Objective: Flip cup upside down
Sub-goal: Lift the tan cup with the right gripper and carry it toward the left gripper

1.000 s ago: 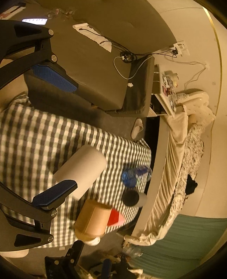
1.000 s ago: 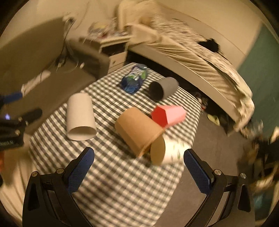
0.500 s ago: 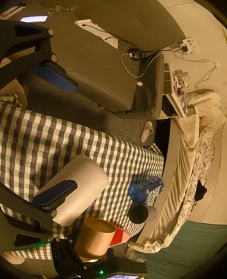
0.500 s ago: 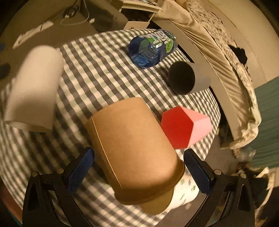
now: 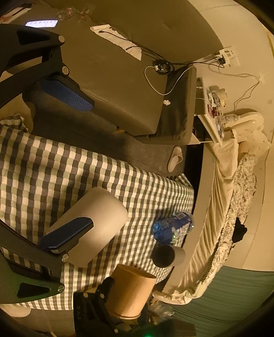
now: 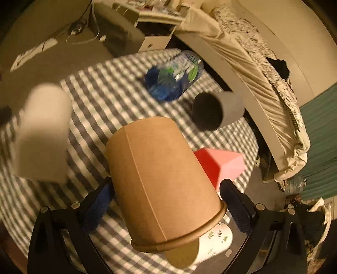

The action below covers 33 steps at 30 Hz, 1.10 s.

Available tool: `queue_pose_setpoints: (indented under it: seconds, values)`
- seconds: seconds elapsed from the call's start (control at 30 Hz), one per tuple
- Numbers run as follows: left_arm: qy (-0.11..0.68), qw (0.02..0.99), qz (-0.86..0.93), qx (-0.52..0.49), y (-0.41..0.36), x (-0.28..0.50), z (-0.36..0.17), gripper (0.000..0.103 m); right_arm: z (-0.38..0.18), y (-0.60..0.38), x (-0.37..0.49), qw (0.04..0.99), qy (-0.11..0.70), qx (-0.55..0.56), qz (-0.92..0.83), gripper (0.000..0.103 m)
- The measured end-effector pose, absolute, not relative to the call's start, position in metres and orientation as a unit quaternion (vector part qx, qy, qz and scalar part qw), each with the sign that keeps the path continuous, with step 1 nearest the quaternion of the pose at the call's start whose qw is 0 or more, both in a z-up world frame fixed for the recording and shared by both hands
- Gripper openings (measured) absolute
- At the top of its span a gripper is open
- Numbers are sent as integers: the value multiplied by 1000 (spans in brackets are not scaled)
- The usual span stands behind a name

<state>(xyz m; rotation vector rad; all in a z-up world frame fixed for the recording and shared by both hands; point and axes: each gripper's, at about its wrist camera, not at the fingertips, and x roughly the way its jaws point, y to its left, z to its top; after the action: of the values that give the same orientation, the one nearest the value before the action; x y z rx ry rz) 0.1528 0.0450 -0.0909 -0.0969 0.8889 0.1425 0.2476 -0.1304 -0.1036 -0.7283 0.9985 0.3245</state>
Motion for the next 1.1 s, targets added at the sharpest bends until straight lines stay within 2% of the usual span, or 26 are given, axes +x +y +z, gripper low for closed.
queue_pose_setpoints:
  seconds: [0.23,0.37,0.5,0.67,0.83,1.1]
  values:
    - [404,912,57,-55,47,125,-68,103,-41,-125,213,832,483,-240,127,99]
    - [394,916,51,-57,50,105,-61,103,-28,-134,179,839,514,-151,96,99]
    - [390,918,52,-52,54,85,-60,103,-42,-142,138,834,541,-88,53,99]
    - [393,917,56,-49,60,63,-63,103,-87,-154,104,809,588,3,10,99]
    - [401,913,60,-48,60,51,-67,103,-113,-159,93,803,595,23,-28,98]
    - [397,915,63,-36,49,46,-59,103,-111,-161,85,815,578,16,-33,98]
